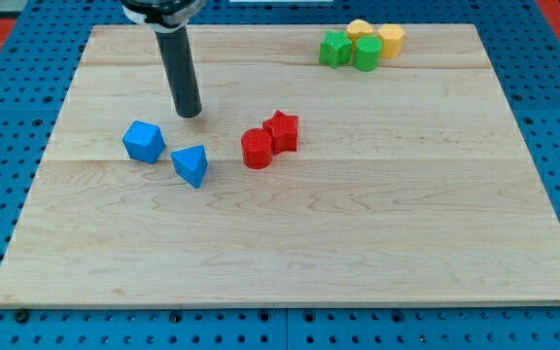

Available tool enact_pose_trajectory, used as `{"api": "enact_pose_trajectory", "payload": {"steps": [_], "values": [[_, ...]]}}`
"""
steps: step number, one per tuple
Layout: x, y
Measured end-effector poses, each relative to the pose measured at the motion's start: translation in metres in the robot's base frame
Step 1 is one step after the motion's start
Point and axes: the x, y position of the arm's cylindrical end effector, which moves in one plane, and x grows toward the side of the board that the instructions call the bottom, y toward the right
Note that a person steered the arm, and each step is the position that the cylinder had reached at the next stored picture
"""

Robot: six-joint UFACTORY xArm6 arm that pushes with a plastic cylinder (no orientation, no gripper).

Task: Move the blue cube along with blue triangle slightly right and down

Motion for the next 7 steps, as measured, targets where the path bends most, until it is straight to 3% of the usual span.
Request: {"api": "enact_pose_trajectory", "payload": {"steps": [1, 2, 3, 4, 7], "values": [[0.011, -0.061], [0.049, -0.077], [0.061, -0.047], [0.03, -0.048], [0.101, -0.002]]}}
